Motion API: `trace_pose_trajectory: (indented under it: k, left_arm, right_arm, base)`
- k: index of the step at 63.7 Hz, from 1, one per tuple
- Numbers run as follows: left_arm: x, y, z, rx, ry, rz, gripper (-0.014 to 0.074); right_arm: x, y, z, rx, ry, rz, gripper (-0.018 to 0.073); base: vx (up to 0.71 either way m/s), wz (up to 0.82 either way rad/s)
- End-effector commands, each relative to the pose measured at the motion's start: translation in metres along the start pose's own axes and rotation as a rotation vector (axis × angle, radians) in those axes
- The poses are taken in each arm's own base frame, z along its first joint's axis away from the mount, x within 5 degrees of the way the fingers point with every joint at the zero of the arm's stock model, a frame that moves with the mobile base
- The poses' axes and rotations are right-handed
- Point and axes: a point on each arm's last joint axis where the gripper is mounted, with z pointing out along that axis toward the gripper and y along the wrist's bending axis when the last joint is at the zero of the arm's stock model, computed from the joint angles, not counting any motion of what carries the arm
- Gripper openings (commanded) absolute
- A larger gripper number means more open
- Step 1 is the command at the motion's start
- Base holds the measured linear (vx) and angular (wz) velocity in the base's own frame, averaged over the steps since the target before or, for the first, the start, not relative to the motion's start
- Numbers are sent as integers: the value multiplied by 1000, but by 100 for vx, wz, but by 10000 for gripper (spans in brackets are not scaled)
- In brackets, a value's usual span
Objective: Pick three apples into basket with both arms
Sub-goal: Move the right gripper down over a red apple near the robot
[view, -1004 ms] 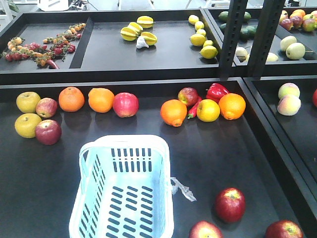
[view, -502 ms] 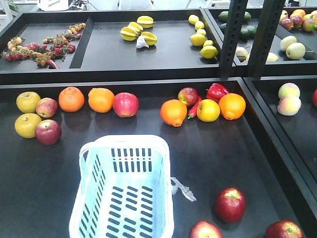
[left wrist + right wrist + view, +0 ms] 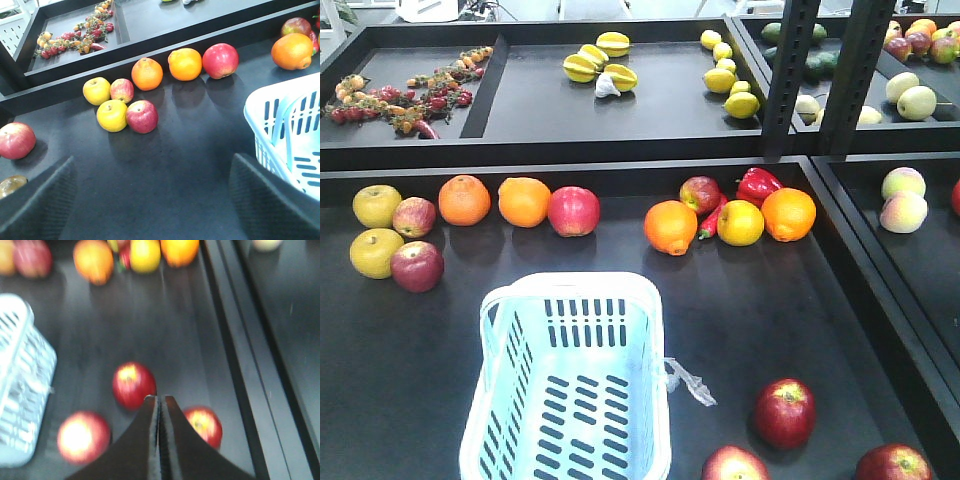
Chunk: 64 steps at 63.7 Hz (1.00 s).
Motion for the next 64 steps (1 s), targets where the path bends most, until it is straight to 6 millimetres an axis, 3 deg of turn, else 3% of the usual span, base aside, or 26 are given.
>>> trace_pose_trajectory:
  k: [1, 11, 17, 36, 43, 49, 64]
  left_arm:
    - [-11, 1, -3, 3, -68, 3, 585]
    - [-11, 1, -3, 3, -68, 3, 585]
    - [-11, 1, -3, 3, -68, 3, 585]
    - [-11, 1, -3, 3, -68, 3, 585]
    - [-11, 1, -3, 3, -68, 3, 585]
    - [-11, 1, -3, 3, -68, 3, 585]
    - [-11, 1, -3, 3, -68, 3, 585]
  right_arm:
    - [-16, 2, 7, -8, 26, 11, -9]
    - [-18, 2, 25, -3, 122, -27, 14]
    - [-18, 2, 30, -12, 154, -59, 72]
    - [-16, -1, 31, 17, 184, -146, 483]
    - [-15, 0, 31, -10, 196, -242, 594]
    - [-15, 5, 34, -76, 217, -309, 629]
    - [-16, 26, 60, -277, 291, -430, 620]
  base:
    - [0, 0]
    - [0, 0]
    - [0, 0]
    - [0, 0]
    - [0, 0]
    - [0, 0]
    - [0, 0]
